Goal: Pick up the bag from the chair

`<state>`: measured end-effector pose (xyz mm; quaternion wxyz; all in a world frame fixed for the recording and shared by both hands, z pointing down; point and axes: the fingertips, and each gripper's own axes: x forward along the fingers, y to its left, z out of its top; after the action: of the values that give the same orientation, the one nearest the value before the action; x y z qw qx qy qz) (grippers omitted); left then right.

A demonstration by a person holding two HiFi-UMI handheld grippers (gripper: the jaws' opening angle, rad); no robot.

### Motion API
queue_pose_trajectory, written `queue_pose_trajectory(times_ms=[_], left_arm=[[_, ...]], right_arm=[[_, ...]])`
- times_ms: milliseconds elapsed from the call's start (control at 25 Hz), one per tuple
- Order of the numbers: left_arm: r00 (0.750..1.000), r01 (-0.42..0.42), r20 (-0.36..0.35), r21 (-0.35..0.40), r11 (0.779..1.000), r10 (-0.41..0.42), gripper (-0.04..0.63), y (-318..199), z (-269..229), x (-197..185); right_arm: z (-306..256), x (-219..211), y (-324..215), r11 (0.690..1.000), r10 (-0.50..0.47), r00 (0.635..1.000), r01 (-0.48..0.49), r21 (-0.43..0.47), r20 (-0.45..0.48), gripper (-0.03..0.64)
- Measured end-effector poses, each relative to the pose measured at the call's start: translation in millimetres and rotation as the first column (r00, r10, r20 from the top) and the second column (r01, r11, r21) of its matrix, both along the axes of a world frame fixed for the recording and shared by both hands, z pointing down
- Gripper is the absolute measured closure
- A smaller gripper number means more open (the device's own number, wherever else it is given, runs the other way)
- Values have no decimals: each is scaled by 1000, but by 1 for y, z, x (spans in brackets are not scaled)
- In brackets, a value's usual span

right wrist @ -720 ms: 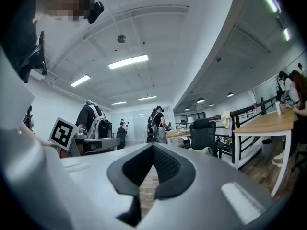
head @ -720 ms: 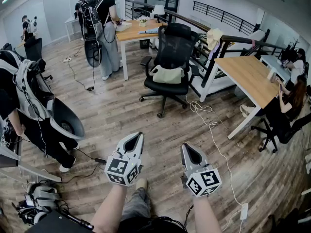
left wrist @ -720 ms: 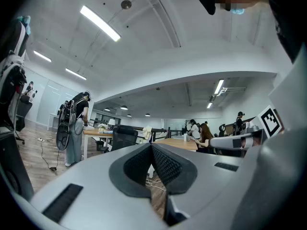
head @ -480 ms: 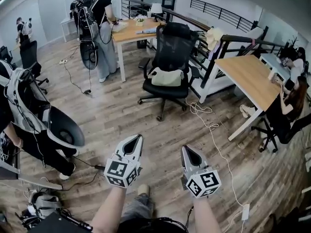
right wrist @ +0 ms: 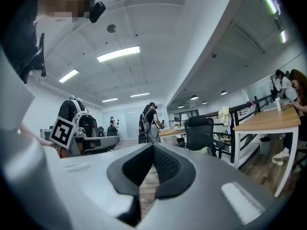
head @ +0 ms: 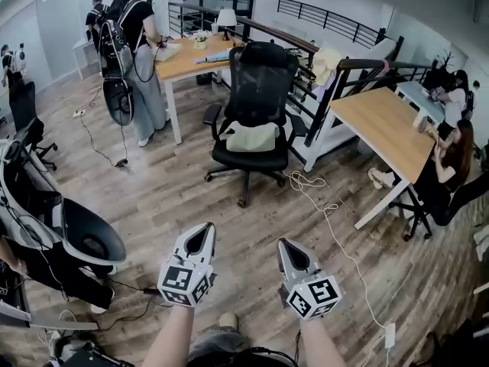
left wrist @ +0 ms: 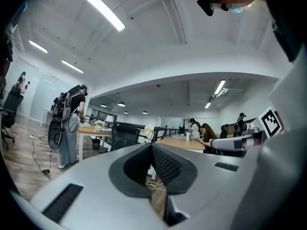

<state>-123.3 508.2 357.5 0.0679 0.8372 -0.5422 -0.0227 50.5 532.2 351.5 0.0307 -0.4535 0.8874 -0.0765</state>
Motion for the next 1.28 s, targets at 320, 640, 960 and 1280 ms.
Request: queue_pose_trajectory(times_ms=[320, 640, 960, 1280], left_arm=[[999, -33, -2, -21, 999, 33, 598, -33, 18, -6], [999, -35, -37, -20, 999, 34, 598, -68, 24, -3], [999, -33, -25, -17, 999, 33, 598, -134, 31, 6], [1000, -8, -19, -32, 999, 8, 598, -213, 34, 6]], right_arm=[[9, -12, -32, 1000, 6, 1000, -6, -7, 18, 609], [8, -5, -63, 1000, 16, 1000, -16, 8, 10, 609], [19, -2, -137, 1000, 7, 1000, -7, 8, -1, 609], [27, 3, -225, 1000, -6, 1000, 6, -19, 14, 609]])
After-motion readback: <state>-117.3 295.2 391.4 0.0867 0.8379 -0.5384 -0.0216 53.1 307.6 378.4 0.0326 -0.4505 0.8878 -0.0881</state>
